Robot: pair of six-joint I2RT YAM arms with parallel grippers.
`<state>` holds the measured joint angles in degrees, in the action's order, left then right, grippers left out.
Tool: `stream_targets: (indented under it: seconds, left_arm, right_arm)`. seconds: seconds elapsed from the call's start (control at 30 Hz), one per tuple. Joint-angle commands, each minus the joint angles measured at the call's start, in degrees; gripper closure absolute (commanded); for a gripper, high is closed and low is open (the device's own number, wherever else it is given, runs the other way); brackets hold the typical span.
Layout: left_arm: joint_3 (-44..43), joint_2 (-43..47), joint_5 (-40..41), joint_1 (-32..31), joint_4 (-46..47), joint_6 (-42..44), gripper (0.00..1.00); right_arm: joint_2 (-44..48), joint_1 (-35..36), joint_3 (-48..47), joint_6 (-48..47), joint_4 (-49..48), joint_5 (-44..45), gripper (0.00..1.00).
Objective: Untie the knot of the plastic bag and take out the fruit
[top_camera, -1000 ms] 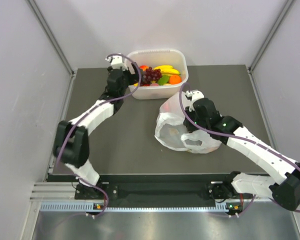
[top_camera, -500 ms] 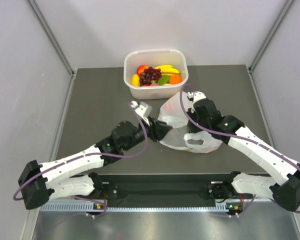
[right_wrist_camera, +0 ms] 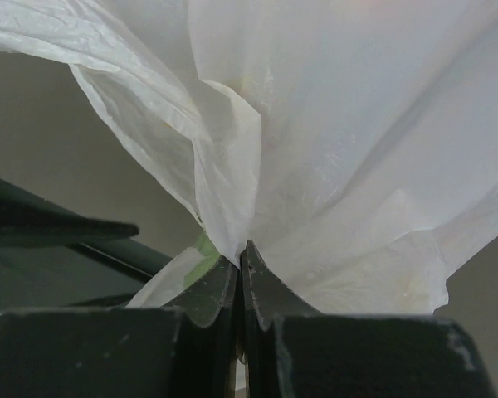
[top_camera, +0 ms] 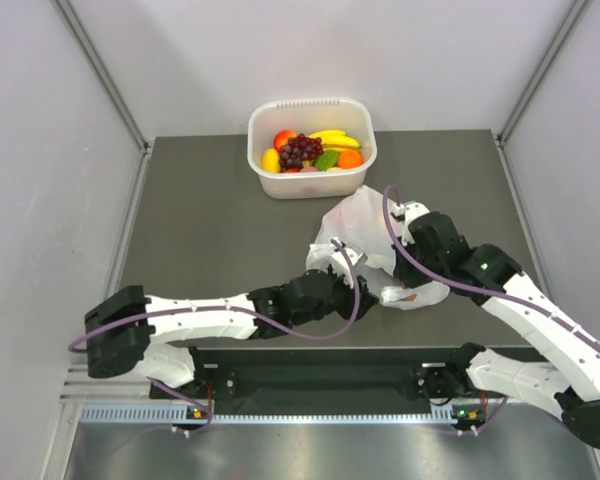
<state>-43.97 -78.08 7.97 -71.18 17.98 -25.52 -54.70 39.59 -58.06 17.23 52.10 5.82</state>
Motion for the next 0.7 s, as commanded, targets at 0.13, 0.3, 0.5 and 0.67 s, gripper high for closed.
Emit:
stream_targets:
  seconds: [0.13,0.3,0.5,0.67]
  left_arm:
    - [-9.72,-11.98,15.83,1.04,3.74,2.67,0.55]
    - [-10.26,-15.25,12.87,6.48,5.4,-2.33,0.52]
    - [-11.93,-21.66,7.35,8.59,7.77,-3.65,0.35]
    - [-12.72,-26.23,3.81,9.39,11.1,-7.44,0.22]
  right_arm:
    - [1.7,0.13,0.41,1.48,4.06,-1.43,1.0]
    - [2.75,0.13,0.4,1.66,4.33,-0.29,1.0]
    - [3.02,0.13,0.58,1.4,3.72,-0.2,1.0]
    - [3.63,0.13,0.49,1.57,3.28,0.41,0.99]
